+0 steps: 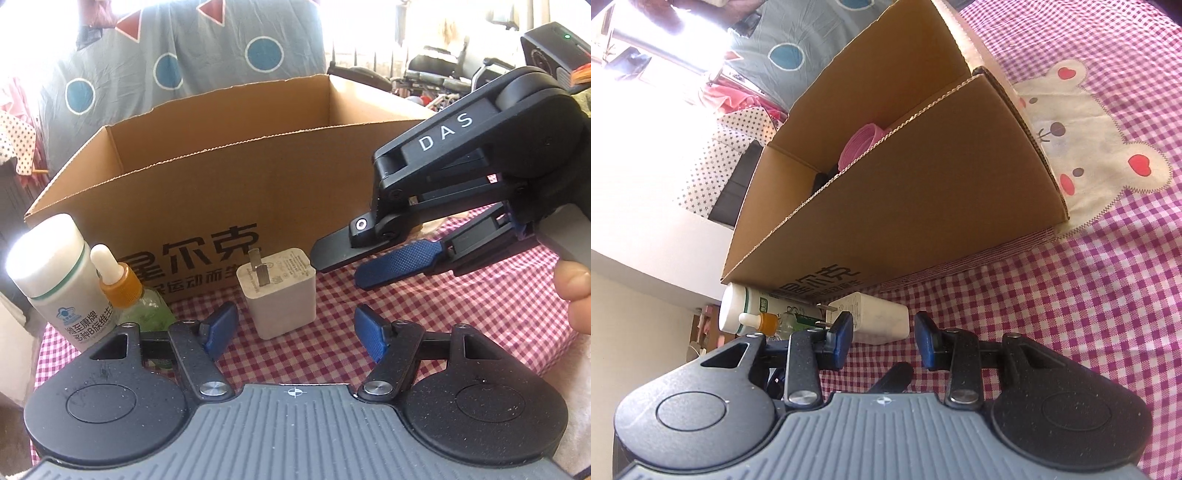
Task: Organize rigid objects
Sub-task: 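Move the right gripper to the white charger plug and close on it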
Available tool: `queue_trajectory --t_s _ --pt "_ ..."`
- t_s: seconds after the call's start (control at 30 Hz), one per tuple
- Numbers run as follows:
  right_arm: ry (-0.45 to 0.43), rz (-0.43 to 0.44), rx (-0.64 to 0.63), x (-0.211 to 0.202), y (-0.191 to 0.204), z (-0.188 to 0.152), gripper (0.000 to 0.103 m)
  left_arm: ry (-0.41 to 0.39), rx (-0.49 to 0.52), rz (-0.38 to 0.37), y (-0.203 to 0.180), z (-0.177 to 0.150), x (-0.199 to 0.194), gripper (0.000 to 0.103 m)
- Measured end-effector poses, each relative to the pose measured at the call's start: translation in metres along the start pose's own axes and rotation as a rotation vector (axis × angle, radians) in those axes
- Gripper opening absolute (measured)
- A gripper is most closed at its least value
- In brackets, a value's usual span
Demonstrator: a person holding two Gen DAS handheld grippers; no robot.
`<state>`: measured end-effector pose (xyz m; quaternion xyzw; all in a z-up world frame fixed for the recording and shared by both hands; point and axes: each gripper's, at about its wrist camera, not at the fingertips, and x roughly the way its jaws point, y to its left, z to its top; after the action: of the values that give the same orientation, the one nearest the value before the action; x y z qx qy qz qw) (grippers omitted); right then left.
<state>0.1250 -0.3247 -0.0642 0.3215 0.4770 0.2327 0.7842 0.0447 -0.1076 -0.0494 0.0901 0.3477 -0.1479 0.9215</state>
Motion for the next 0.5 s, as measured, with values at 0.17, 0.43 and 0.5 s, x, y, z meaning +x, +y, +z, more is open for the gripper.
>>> queue_trajectory --t_s 0.17,0.43,0.5 --pt "-0.002 0.011 -0.007 0.007 0.005 0.003 0.040 0.014 -0.004 0.011 -0.002 0.014 0.014 0.070" --pt "0.017 0.000 -0.029 0.028 0.012 0.006 0.041 0.048 -0.040 0.035 -0.001 0.012 0.021 0.051" --pt "0.024 0.015 -0.027 0.031 0.012 0.005 0.041 0.045 -0.051 0.034 0.002 0.013 0.020 0.046"
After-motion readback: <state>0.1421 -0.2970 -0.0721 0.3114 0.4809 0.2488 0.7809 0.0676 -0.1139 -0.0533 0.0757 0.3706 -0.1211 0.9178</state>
